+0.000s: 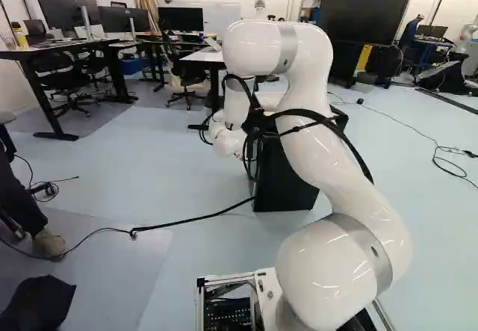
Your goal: Open the fridge door
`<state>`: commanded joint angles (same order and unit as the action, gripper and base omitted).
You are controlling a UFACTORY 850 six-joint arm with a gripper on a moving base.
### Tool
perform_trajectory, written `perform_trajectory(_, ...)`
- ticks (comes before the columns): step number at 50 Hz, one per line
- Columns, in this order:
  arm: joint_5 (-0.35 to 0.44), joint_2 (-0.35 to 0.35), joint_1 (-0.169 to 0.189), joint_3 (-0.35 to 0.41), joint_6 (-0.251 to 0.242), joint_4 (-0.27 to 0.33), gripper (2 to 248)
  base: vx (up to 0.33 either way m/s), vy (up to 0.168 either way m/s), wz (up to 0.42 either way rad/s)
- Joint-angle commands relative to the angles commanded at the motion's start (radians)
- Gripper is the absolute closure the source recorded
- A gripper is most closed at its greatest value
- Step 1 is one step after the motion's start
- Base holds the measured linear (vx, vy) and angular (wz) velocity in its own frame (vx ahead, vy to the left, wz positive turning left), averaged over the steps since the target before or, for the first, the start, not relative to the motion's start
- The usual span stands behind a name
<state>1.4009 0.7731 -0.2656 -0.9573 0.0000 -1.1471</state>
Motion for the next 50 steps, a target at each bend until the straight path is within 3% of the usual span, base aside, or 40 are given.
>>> perform_trajectory(16, 0.0, -0.017, 0.02, 0.03, 0.0, 0.0, 3, 0.0, 0.0, 0.0)
perform_trajectory(50, 0.0, -0.117, -0.001, 0.208, 0.0, 0.0, 3, 0.0, 0.0, 0.0)
